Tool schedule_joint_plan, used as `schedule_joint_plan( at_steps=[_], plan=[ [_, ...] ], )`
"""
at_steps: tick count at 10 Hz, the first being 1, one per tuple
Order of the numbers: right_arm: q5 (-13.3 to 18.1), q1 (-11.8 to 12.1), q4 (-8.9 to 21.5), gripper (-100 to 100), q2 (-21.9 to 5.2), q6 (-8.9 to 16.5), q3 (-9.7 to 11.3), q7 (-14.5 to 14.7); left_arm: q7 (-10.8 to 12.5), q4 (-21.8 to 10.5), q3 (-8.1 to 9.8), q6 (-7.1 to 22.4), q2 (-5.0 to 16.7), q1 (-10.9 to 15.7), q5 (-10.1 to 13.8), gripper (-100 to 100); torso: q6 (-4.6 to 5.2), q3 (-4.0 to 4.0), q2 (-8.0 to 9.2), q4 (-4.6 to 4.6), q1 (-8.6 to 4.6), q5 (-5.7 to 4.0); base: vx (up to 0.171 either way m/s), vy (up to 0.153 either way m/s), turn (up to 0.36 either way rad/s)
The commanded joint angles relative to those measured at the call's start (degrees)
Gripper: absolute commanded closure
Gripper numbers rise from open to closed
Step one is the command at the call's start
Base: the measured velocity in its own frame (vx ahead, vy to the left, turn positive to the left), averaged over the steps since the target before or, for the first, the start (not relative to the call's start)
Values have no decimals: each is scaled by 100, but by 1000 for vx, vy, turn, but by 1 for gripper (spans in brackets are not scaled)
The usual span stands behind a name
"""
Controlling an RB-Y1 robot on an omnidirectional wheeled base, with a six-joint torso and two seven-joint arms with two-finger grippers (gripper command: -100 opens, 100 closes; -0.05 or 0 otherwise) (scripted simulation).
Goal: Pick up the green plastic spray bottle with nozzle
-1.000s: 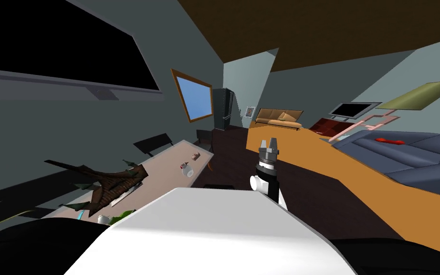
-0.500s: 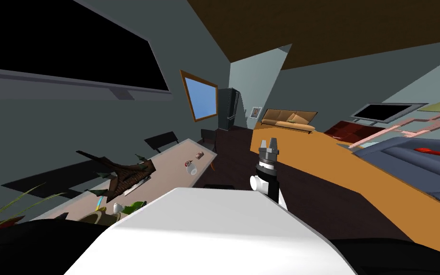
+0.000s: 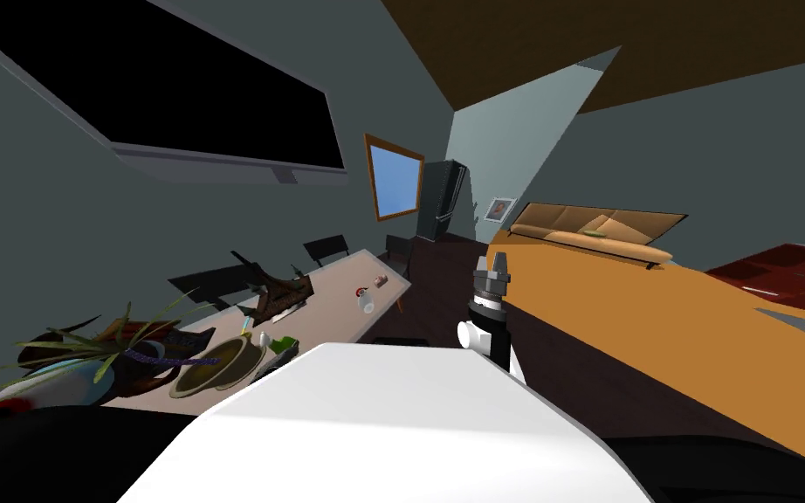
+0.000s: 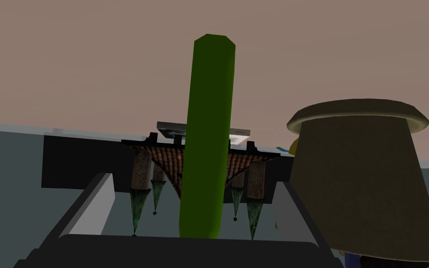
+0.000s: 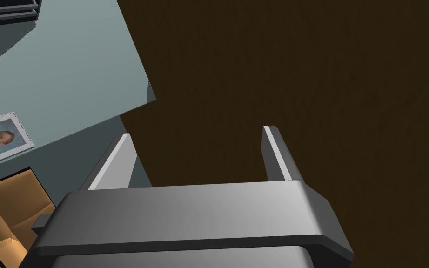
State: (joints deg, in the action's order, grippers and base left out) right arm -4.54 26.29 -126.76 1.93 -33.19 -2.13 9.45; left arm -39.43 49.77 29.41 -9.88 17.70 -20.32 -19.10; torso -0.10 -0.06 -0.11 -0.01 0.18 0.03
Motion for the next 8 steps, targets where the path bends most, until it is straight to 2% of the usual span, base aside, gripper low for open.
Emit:
schedule_joint_plan(
  at_steps=[1,2,3,4,5,6,7,8],
  plan=[
    [0,0,0,0,0,0,0,0,-24,-262,-45,-73,15,286,-204,-100,0,0,0,0,0,0,33,41,394],
    [0,-1,0,0,0,0,0,0,41,-190,-250,40,-7,500,-418,-100,2,0,1,0,-1,1,30,44,438],
    [0,0,0,0,0,0,0,0,41,-190,-250,40,-7,541,-449,-100,2,0,0,0,-1,1,25,27,172],
    [0,-2,0,0,0,0,1,0,105,-118,-407,154,-28,763,-694,-100,6,3,5,1,-6,-1,23,35,351],
    [0,-1,0,0,0,0,0,0,105,-225,-456,154,-28,763,-694,-100,2,2,5,1,-1,-1,20,27,226],
    [0,-2,0,0,0,0,1,0,105,-140,-456,154,-28,763,-694,-100,5,5,9,2,-5,0,9,12,6],
    [0,-3,0,0,0,0,2,0,169,-46,-661,267,-50,984,-940,-100,8,8,14,3,-10,-2,19,32,358],
    [0,-1,0,0,0,0,0,0,169,-148,-661,267,-50,984,-940,-100,3,4,8,2,-6,0,27,21,277]
  ],
)
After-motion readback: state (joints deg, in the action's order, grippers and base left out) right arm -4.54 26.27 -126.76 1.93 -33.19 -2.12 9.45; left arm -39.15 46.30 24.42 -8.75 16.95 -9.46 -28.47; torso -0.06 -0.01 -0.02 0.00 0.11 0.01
